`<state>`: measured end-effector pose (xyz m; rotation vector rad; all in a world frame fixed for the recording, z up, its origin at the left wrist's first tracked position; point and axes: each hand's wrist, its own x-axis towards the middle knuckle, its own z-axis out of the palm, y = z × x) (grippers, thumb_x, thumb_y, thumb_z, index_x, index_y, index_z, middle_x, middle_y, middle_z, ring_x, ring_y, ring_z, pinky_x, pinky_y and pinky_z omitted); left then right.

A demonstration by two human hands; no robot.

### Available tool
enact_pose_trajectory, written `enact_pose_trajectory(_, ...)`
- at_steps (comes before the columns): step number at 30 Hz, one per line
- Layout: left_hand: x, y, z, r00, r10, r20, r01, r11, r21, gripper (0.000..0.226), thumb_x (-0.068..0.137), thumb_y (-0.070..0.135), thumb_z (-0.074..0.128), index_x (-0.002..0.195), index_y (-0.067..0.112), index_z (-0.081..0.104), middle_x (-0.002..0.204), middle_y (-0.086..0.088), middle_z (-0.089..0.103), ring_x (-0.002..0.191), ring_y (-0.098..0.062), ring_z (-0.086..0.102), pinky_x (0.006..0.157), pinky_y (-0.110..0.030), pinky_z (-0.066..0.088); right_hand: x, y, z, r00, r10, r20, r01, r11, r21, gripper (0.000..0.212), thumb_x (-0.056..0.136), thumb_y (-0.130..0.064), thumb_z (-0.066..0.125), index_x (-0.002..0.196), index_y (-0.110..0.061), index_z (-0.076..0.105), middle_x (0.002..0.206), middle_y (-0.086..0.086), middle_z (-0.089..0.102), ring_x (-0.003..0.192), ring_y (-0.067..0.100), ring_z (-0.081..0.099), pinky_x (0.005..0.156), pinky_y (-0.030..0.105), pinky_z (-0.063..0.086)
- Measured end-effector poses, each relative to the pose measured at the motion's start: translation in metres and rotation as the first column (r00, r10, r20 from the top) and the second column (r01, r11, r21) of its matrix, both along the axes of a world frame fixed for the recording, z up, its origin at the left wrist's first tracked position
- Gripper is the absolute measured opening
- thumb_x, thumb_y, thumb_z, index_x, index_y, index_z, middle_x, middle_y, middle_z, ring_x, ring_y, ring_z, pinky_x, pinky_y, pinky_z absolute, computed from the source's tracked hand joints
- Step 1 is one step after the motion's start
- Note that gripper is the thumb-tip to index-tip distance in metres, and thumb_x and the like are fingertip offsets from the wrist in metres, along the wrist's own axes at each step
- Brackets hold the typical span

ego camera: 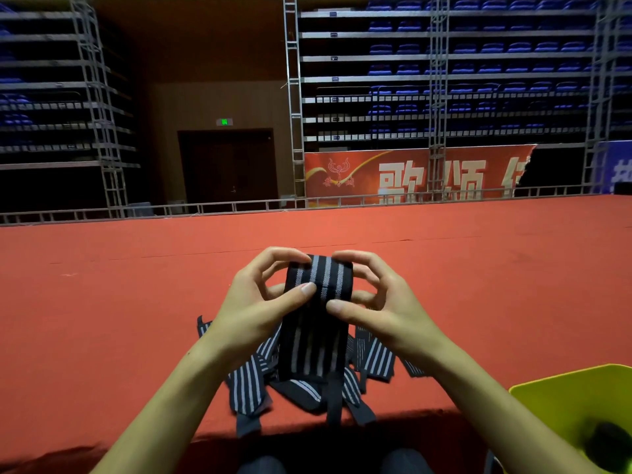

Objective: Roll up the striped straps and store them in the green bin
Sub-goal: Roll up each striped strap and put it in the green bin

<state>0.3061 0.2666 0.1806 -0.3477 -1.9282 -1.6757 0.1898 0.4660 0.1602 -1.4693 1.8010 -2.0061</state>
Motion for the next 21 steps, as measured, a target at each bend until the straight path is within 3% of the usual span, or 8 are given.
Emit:
enact_pose_trajectory(3, -0.0023, -0.003, -0.0026, 0.999, -0.016, -0.039, 0.016, 1.0, 0.0, 0.031, 0.094, 0.0, 0.08, 0.118, 0.01, 0.064, 0.134, -0.008, 0.069, 0.113, -0.042, 0.076, 0.096, -0.06, 0.062, 0.0007, 0.0019, 0.0034, 0.999, 0.002, 0.05, -0.002, 1.0, -0.001, 0.055, 0.097, -0.02, 0.079, 0.146, -0.035, 0.058, 0.14, 0.004, 0.069, 0.105, 0.037, 0.079, 0.094, 0.066, 0.061)
enact_pose_trajectory(6, -0.0039, -0.0045, -0.0043, 0.997, -0.058, -0.053, 0.057, 0.998, -0.026, 0.036, 0.091, 0.003, 0.08, 0.121, 0.014, 0.064, 0.141, -0.01, 0.065, 0.122, -0.042, 0.072, 0.102, -0.061, 0.058, -0.0007, 0.003, 0.0049, 1.0, -0.007, 0.027, 0.007, 1.0, -0.016, 0.055, 0.098, -0.012, 0.077, 0.145, -0.032, 0.059, 0.137, 0.004, 0.07, 0.101, 0.042, 0.079, 0.09, 0.072, 0.059)
enact_pose_trajectory(10, -0.0018, -0.0032, -0.0028, 0.998, -0.061, -0.016, 0.061, 0.998, -0.03, 0.069, 0.089, 0.0, 0.081, 0.148, 0.026, 0.054, 0.147, -0.006, 0.064, 0.122, -0.035, 0.073, 0.097, -0.053, 0.062, -0.0015, 0.0048, 0.0045, 1.0, -0.002, 0.005, 0.002, 0.998, -0.069, 0.053, 0.097, 0.002, 0.075, 0.138, -0.028, 0.062, 0.135, 0.006, 0.07, 0.101, 0.053, 0.075, 0.085, 0.08, 0.054)
enact_pose_trajectory(13, -0.0001, -0.0015, -0.0016, 0.999, -0.02, 0.036, 0.02, 1.0, 0.002, 0.073, 0.086, 0.006, 0.082, 0.149, 0.029, 0.055, 0.145, -0.004, 0.066, 0.115, -0.034, 0.077, 0.092, -0.052, 0.065, -0.0014, 0.005, 0.0041, 1.0, -0.024, -0.006, 0.023, 0.995, -0.102, 0.056, 0.094, 0.012, 0.072, 0.133, -0.026, 0.062, 0.136, 0.006, 0.069, 0.103, 0.048, 0.077, 0.086, 0.077, 0.057)
enact_pose_trajectory(18, -0.0001, -0.0003, 0.0034, 0.991, -0.034, 0.131, 0.026, 0.998, 0.063, 0.057, 0.092, 0.02, 0.079, 0.144, 0.03, 0.059, 0.137, -0.008, 0.071, 0.115, -0.033, 0.077, 0.075, -0.045, 0.067, -0.0015, 0.0034, 0.0038, 0.991, -0.09, -0.094, 0.078, 0.989, -0.123, 0.057, 0.09, 0.017, 0.072, 0.128, -0.025, 0.064, 0.135, 0.001, 0.067, 0.112, 0.033, 0.075, 0.092, 0.059, 0.064)
enact_pose_trajectory(21, -0.0015, 0.0007, 0.0051, 0.989, -0.022, 0.147, 0.013, 0.998, 0.066, 0.048, 0.094, 0.032, 0.076, 0.14, 0.031, 0.062, 0.134, -0.008, 0.073, 0.116, -0.032, 0.077, 0.073, -0.048, 0.066, 0.0005, 0.0013, 0.0013, 0.986, -0.114, -0.12, 0.099, 0.987, -0.125, 0.058, 0.089, 0.018, 0.071, 0.122, -0.03, 0.065, 0.132, -0.006, 0.066, 0.113, 0.028, 0.074, 0.084, 0.055, 0.066)
